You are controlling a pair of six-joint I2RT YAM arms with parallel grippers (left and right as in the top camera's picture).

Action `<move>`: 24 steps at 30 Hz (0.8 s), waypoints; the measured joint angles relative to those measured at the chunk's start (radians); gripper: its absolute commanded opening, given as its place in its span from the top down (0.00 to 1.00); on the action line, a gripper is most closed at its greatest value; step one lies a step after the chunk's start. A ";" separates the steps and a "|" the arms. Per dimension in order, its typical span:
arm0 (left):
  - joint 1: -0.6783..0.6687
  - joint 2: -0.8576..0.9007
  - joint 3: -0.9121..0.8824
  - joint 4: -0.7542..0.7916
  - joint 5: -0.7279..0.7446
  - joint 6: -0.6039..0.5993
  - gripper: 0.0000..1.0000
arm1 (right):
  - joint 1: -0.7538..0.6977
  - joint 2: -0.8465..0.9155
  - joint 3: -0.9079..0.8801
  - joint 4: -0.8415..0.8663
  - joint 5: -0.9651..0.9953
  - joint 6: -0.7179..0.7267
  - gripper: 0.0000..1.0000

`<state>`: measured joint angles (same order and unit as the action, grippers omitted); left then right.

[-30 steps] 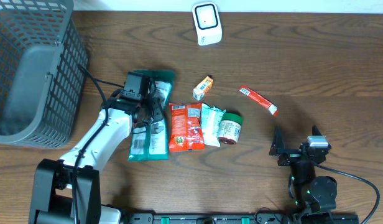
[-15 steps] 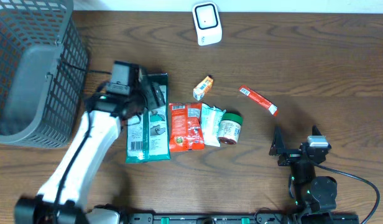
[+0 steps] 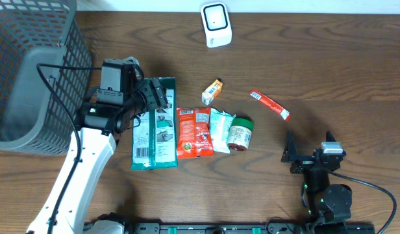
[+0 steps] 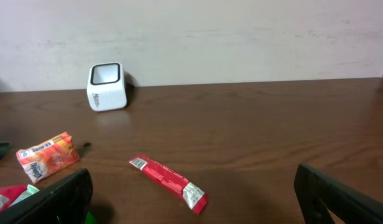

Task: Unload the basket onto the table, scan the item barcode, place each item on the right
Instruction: 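Carry the gloves pack out and lower it left of the red bag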

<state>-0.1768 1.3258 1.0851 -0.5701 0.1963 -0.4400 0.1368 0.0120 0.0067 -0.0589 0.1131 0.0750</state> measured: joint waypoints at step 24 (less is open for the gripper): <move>0.000 0.000 0.000 -0.002 0.000 0.000 0.14 | 0.000 0.155 0.413 -0.286 -0.091 0.081 0.01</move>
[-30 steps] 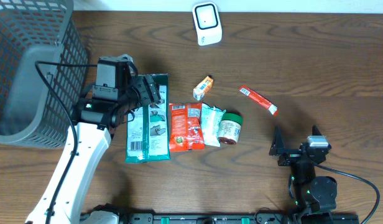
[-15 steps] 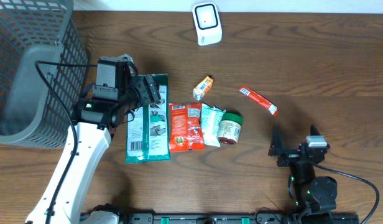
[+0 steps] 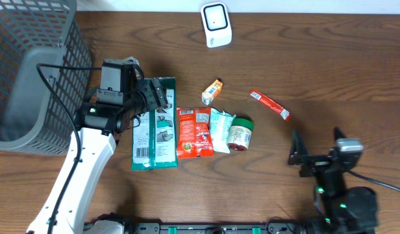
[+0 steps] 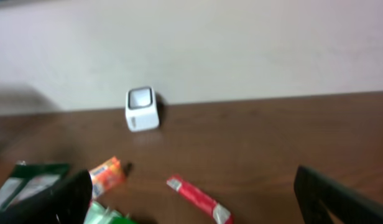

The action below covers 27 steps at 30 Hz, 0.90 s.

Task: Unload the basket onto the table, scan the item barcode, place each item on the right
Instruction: 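Carry the gloves pack out and lower it left of the red bag, then raise the right gripper toward the Nescafe stick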

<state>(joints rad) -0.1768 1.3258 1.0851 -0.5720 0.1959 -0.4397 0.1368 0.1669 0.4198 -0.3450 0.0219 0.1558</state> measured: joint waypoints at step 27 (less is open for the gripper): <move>0.000 0.000 0.000 0.000 0.000 0.003 0.14 | 0.000 0.964 0.872 -0.798 -0.205 -0.087 0.62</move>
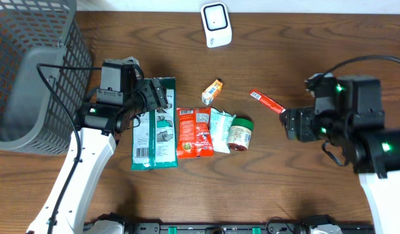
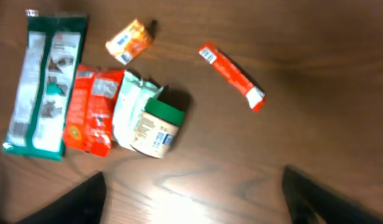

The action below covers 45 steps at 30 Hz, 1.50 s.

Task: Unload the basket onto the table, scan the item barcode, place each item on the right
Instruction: 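Raise the right gripper toward the Nescafe stick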

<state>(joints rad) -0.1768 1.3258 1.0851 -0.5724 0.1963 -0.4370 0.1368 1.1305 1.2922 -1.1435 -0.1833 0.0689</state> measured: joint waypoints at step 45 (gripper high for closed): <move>0.000 0.000 0.000 0.000 0.000 0.000 0.14 | -0.015 0.853 0.006 0.326 0.191 -0.073 0.99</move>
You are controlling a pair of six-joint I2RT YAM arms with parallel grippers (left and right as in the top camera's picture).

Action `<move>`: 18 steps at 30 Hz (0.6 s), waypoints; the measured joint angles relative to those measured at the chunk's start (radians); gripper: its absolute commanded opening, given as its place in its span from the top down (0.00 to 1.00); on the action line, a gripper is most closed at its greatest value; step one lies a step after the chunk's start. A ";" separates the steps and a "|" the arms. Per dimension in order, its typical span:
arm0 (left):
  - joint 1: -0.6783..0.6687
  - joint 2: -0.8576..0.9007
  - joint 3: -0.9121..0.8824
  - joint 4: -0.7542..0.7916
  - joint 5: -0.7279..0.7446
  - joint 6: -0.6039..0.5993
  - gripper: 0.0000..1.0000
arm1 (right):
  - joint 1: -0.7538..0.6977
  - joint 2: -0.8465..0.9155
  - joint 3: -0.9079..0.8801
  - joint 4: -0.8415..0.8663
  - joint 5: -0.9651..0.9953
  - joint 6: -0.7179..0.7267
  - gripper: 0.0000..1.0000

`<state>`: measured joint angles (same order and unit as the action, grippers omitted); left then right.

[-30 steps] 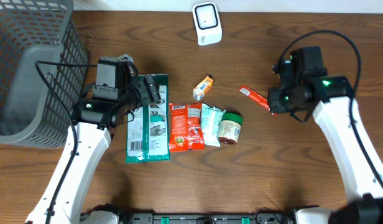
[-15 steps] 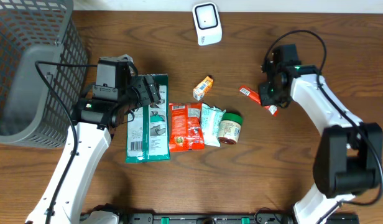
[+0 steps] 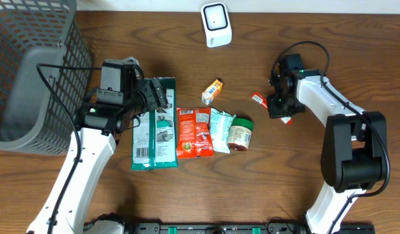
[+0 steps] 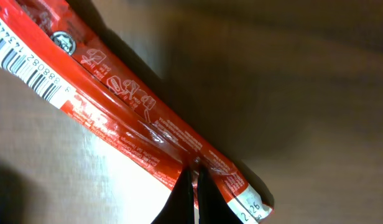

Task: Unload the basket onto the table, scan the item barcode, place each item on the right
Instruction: 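Raise the right gripper toward the Nescafe stick, then move the right gripper left over the green-lidded jar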

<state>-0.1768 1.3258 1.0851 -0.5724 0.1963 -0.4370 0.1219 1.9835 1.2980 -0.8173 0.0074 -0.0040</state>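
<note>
A long red stick packet [image 4: 135, 118] lies aslant on the brown table, its barcode [image 4: 27, 67] at the upper left end. My right gripper [image 4: 193, 169] is shut, its thin fingertips pinched on the packet's lower edge near the white end. In the overhead view the right gripper [image 3: 280, 106] covers the packet's middle; only the red ends [image 3: 256, 97] show. The white scanner [image 3: 216, 25] stands at the far edge. My left gripper [image 3: 156, 96] rests over the top of a green-and-white packet [image 3: 154, 133], its fingers apart.
A grey mesh basket [image 3: 31, 78] fills the far left. A small orange packet [image 3: 213, 91], a red-orange bag [image 3: 194, 133], a pale green packet [image 3: 219, 130] and a green-lidded jar [image 3: 240, 133] lie in the middle between the arms.
My right arm has moved from above the table's right side down onto the red stick packet, and its gripper, then open, is now shut on the packet. The left arm has not moved.
My right gripper was open and low at the near right edge, facing the scanner. It then stood a little higher, then high over the right side looking down at the items. Now it is down on the red stick packet, shut on it.
</note>
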 measured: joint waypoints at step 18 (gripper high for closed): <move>0.000 0.000 0.000 0.000 0.000 0.000 0.14 | -0.001 -0.169 0.064 -0.139 -0.093 0.079 0.66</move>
<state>-0.1768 1.3258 1.0851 -0.5724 0.1963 -0.4370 0.1207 1.8149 1.3621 -0.9562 -0.0860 0.0746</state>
